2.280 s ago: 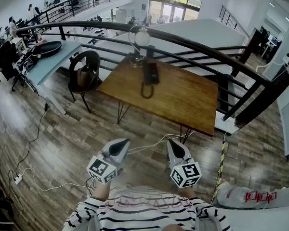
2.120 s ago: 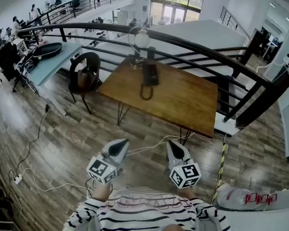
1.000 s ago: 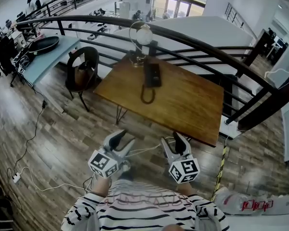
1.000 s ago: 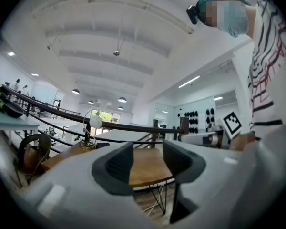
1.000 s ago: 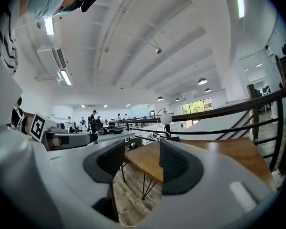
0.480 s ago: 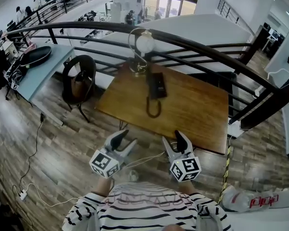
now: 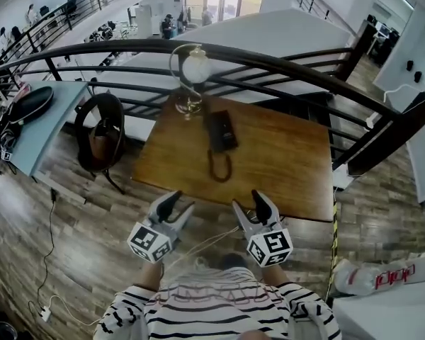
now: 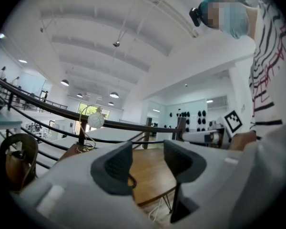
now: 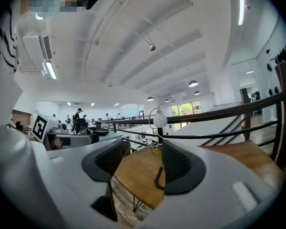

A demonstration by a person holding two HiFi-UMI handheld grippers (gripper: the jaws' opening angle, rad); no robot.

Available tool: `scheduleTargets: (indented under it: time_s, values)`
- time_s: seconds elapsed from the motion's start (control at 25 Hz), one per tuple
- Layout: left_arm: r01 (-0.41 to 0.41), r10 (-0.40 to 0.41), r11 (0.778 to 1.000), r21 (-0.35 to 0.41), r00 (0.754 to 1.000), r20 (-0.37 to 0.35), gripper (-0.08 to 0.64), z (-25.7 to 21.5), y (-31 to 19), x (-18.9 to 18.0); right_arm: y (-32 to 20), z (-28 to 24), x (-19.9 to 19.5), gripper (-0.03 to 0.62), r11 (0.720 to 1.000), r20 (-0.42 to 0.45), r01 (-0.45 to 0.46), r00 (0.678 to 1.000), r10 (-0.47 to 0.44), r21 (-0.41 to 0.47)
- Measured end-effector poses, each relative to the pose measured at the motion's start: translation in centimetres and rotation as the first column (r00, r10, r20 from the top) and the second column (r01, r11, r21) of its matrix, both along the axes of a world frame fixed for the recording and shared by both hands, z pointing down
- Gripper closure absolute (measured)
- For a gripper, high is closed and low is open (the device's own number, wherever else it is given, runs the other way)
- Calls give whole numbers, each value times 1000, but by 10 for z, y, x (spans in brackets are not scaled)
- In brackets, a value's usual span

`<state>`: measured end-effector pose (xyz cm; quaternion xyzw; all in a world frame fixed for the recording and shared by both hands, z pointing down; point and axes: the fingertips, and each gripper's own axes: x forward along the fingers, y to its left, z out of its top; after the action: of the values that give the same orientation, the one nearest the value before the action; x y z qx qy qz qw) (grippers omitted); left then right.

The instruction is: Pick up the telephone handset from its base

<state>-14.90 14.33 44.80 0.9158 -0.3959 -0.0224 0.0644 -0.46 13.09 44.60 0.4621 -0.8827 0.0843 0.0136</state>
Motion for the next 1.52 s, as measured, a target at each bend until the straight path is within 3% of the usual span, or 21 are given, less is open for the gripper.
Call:
scheduleTargets:
  time_s: [0.24, 0.56, 1.04, 1.52]
  values:
    - [-2, 1, 1000, -28, 1000, -24, 354, 9, -33, 9, -33, 7, 6, 345, 1000, -1, -9, 1000, 9, -18]
    - [66, -67, 997, -42, 998, -11, 354, 10, -92, 17, -100, 10, 19, 345, 999, 22, 35, 999, -34, -36]
    - [151, -151, 988, -10, 988, -19, 354, 4, -184, 74, -199, 10, 81, 347, 995, 36, 100, 994, -99, -22]
    - [211, -213, 975, -70, 977, -28, 354, 28, -232, 63, -247, 31, 76, 354, 988, -31, 153, 988, -154, -17]
